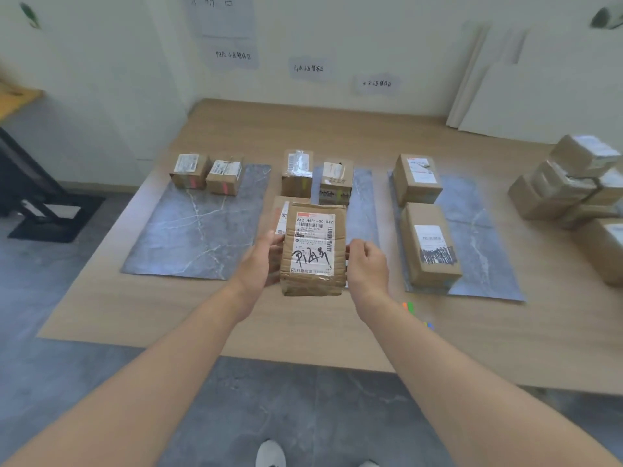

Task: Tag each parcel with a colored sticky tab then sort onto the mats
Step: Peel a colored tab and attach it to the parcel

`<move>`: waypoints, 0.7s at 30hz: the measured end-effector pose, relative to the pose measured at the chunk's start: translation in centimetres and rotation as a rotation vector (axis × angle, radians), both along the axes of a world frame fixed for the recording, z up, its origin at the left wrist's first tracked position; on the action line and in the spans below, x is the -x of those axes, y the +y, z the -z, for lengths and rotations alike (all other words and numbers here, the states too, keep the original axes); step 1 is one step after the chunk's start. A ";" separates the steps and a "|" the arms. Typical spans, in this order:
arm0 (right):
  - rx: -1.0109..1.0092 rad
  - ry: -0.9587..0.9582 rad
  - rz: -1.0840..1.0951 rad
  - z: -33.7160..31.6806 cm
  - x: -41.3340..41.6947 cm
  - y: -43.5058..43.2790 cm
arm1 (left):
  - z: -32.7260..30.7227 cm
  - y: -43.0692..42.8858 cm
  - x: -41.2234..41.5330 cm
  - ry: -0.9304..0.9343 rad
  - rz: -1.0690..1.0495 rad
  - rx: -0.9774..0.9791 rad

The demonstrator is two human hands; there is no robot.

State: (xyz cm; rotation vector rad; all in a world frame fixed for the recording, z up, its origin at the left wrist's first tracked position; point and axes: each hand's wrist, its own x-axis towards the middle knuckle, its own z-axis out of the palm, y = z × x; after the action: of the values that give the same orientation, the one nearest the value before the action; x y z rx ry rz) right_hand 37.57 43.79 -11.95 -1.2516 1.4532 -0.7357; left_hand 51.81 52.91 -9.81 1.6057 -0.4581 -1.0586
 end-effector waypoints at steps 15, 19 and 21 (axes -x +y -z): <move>-0.217 0.039 -0.160 11.1 4.4 2.4 | 10.3 1.2 3.5 0.089 0.002 -0.212; -0.218 0.079 -0.176 12.3 5.2 2.6 | 12.6 0.9 4.2 0.118 0.007 -0.260; -0.213 0.092 -0.211 12.8 5.4 2.8 | 13.8 0.8 4.4 0.130 0.002 -0.280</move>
State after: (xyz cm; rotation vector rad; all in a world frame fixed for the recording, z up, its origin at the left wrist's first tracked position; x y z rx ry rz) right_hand 32.16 46.62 -24.71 -1.2620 1.4069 -0.3767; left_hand 47.40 53.72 -23.61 1.7669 -0.2309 -1.2627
